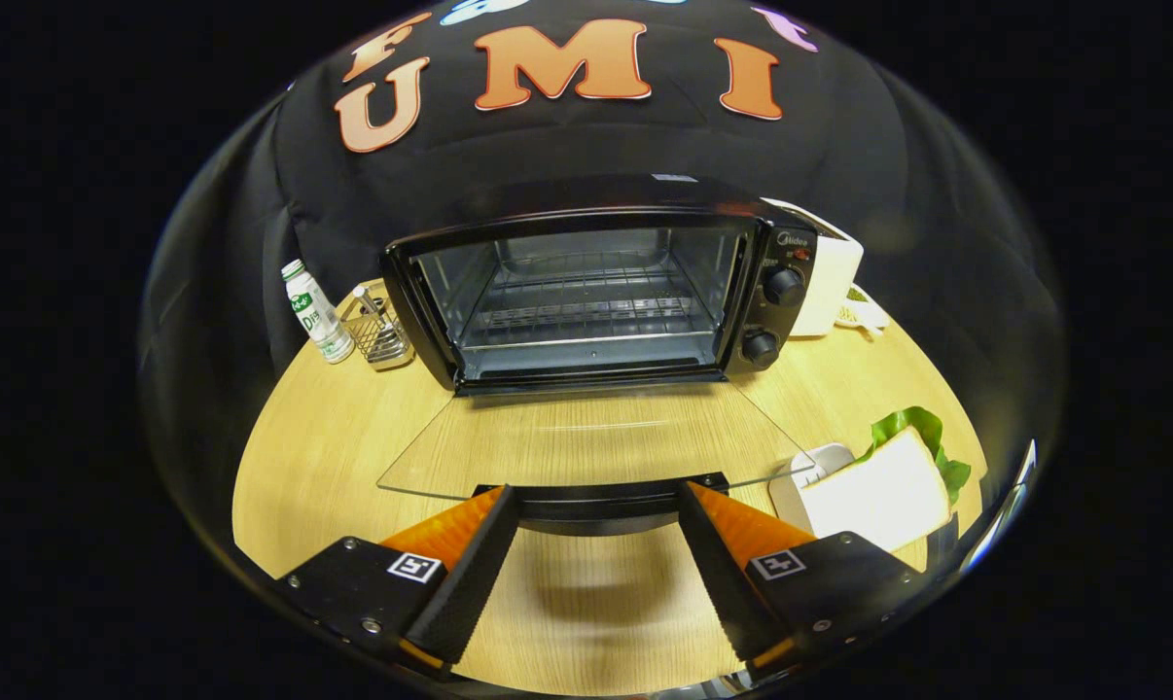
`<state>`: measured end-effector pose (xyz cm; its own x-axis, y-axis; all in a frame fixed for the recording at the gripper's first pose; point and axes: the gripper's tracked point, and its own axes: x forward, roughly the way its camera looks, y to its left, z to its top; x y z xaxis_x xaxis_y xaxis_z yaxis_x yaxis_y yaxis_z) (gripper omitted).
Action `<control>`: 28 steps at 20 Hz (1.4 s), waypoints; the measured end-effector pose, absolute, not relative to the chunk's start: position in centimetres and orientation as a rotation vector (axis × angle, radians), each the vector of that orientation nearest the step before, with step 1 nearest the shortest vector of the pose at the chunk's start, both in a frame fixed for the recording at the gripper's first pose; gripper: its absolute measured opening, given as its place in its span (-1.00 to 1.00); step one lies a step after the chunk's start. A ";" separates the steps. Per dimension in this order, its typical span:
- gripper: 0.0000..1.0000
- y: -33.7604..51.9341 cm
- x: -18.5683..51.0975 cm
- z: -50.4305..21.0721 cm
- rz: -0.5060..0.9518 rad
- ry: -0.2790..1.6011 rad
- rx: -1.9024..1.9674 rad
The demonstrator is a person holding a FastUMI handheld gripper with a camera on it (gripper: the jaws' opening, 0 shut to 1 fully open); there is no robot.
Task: Open the toaster oven, put the food inside, and close the toaster oven door.
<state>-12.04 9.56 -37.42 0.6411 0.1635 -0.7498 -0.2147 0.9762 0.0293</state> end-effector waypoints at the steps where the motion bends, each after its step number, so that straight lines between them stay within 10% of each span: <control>1: 0.99 9.3 -12.3 -38.0 0.212 0.860 -0.060; 13: 0.98 8.4 -13.7 -42.4 0.196 0.946 -0.055; 28: 0.98 -1.3 -8.4 -31.6 0.342 0.902 -0.033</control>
<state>-8.45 -1.33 -31.62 0.5695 0.2771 -0.7739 -0.3046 0.9456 0.1145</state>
